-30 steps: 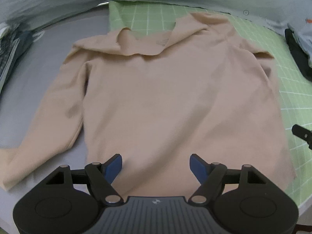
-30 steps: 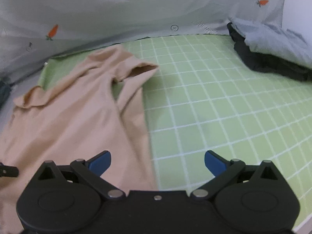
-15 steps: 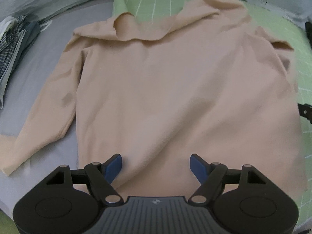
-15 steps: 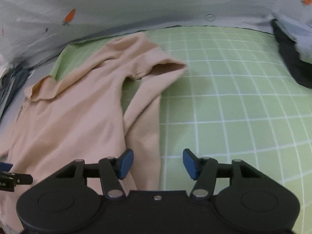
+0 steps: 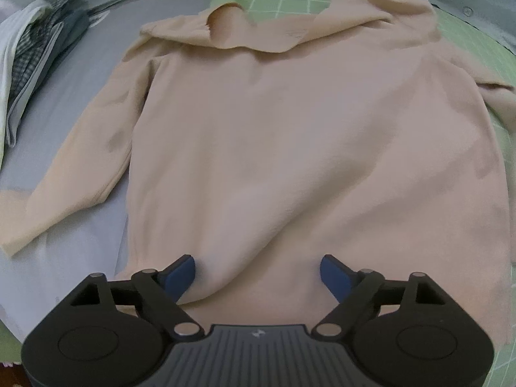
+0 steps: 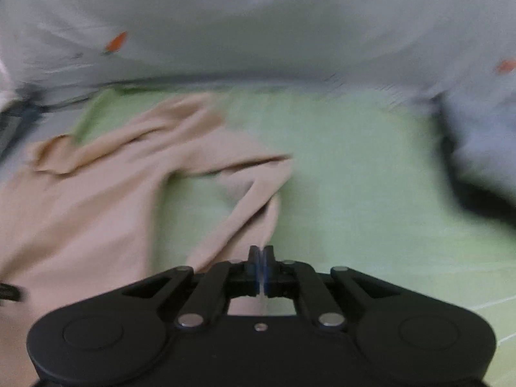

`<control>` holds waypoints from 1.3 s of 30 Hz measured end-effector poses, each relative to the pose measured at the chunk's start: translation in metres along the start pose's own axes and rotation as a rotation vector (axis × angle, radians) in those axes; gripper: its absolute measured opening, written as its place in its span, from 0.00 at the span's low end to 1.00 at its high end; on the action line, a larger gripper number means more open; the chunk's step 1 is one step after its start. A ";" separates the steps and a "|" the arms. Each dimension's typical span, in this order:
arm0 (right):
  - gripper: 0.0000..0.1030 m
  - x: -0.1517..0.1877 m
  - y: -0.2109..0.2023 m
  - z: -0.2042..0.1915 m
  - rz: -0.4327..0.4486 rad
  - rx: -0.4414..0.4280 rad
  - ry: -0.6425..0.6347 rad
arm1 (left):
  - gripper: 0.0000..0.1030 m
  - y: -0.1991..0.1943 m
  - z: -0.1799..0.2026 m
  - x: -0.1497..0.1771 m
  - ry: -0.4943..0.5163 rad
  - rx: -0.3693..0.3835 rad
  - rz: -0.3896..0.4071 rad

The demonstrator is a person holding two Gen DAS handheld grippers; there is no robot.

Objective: Fold clothes

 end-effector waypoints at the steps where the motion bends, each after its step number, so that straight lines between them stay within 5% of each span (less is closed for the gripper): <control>1: 0.02 0.003 0.000 0.006 -0.005 0.016 0.012 | 0.86 0.000 -0.001 0.000 -0.011 0.000 -0.004; 6: 0.08 0.015 0.000 0.033 -0.033 0.094 0.072 | 0.93 0.003 -0.005 -0.002 -0.054 0.000 -0.025; 10: 0.38 0.025 0.000 0.056 -0.055 0.157 0.121 | 0.98 0.005 -0.004 -0.003 -0.059 -0.010 -0.030; 14: 0.53 0.043 0.007 0.069 -0.095 0.183 0.225 | 1.00 0.005 -0.006 -0.002 -0.060 -0.012 -0.037; 19: 0.62 0.072 0.015 0.101 -0.108 0.225 0.489 | 1.00 0.004 -0.010 -0.001 -0.059 -0.004 -0.049; 25: 0.76 0.089 0.025 0.122 -0.135 0.334 0.540 | 1.00 0.001 -0.010 0.002 -0.052 -0.014 -0.057; 30: 0.71 0.099 0.025 0.129 -0.106 0.335 0.571 | 1.00 -0.002 -0.011 0.005 -0.048 -0.022 -0.062; 34: 0.10 0.097 0.023 0.129 -0.064 0.301 0.514 | 1.00 -0.005 -0.014 0.007 -0.056 -0.029 -0.063; 39: 0.08 0.101 0.019 0.144 -0.079 0.343 0.510 | 1.00 -0.009 -0.017 0.011 -0.060 -0.038 -0.060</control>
Point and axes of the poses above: each gripper's, at about its wrist camera, not at the fingertips, and y roughly the way its jaws point, z to its right, x to its underside, the point moved 3 cm from there along y, roughly the way its jaws point, and after that the axes turned 15 degrees about -y, right-handed, at the moved point
